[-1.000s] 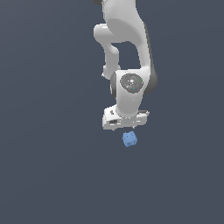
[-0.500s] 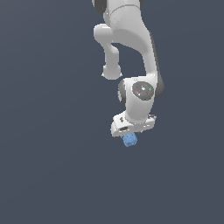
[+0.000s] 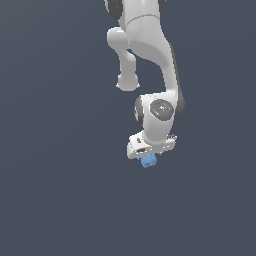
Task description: Pick up the object and move it to a goal position.
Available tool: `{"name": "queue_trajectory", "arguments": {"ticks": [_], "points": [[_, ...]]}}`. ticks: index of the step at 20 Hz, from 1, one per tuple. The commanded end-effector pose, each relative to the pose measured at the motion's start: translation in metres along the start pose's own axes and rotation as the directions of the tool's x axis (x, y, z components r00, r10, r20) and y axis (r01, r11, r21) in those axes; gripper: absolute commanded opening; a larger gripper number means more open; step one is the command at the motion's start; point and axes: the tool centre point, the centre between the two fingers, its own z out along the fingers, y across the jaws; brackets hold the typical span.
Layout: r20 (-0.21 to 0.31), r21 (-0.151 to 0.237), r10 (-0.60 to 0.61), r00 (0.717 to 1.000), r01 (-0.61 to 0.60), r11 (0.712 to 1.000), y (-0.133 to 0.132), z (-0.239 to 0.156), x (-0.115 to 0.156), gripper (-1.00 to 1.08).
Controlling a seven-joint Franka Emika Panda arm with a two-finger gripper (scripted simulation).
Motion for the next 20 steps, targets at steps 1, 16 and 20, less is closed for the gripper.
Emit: {"name": "queue_trajectory", "arguments": {"ticks": [1, 16, 20], "points": [[0.001, 0.000, -0.001, 1.000, 0.001, 1.000, 0.000, 0.014, -0.001, 1.00], [0.000, 0.000, -0.002, 1.000, 0.002, 1.000, -0.001, 0.028, 0.001, -1.00], [-0.001, 0.000, -0.002, 1.000, 0.002, 1.000, 0.000, 0.028, 0.001, -1.00]]}}
